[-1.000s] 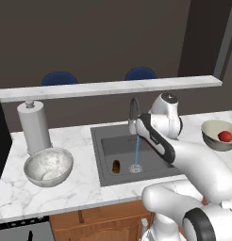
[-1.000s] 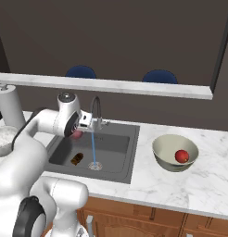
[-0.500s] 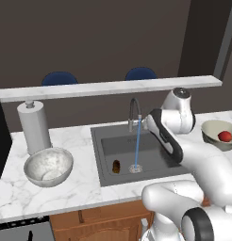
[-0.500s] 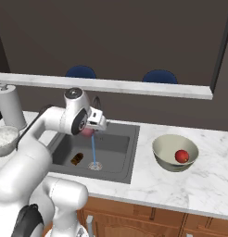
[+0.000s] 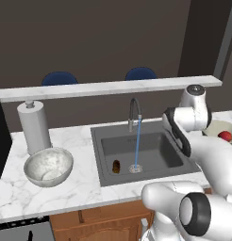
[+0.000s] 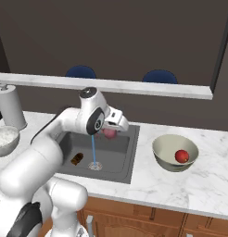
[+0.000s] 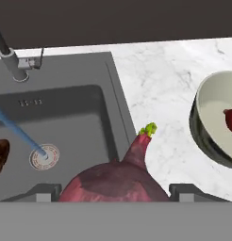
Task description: Pick the onions from the sink and place them in one bowl. Place the sweet potato in the other bowl. Then turn off the sink faucet.
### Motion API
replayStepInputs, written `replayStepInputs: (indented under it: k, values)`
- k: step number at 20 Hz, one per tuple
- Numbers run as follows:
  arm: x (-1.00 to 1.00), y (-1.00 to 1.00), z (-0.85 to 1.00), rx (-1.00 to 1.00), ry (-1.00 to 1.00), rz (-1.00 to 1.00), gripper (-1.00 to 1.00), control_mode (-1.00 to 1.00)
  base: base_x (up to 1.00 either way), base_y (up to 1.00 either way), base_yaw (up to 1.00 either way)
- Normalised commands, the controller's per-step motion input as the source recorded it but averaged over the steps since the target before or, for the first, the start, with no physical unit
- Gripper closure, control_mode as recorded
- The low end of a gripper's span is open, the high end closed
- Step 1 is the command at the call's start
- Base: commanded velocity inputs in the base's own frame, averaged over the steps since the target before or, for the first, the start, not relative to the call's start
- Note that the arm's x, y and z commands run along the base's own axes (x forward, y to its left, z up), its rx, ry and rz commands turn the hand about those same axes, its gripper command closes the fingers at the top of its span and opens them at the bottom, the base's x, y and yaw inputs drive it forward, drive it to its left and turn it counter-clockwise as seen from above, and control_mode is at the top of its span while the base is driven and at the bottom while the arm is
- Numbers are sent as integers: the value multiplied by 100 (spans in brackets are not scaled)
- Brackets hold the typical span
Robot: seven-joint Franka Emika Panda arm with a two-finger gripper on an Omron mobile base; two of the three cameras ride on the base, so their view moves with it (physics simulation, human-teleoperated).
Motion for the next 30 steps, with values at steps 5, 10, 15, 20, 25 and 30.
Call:
replayStepInputs:
  k: [5, 10, 15, 20, 25, 30]
  values:
    - [0, -100, 1, -8, 0, -16, 100, -100, 0, 0, 0]
    - [0, -99, 0, -2, 0, -13, 100, -100, 0, 0, 0]
    - [0, -81, 16, 9, 0, -6, 100, -100, 0, 0, 0]
    - [0, -50, 25, 16, 0, -2, 100, -100, 0, 0, 0]
    - [0, -29, 6, 10, 1, -1, 100, -100, 0, 0, 0]
    - [1, -18, 0, 2, 0, 0, 100, -100, 0, 0, 0]
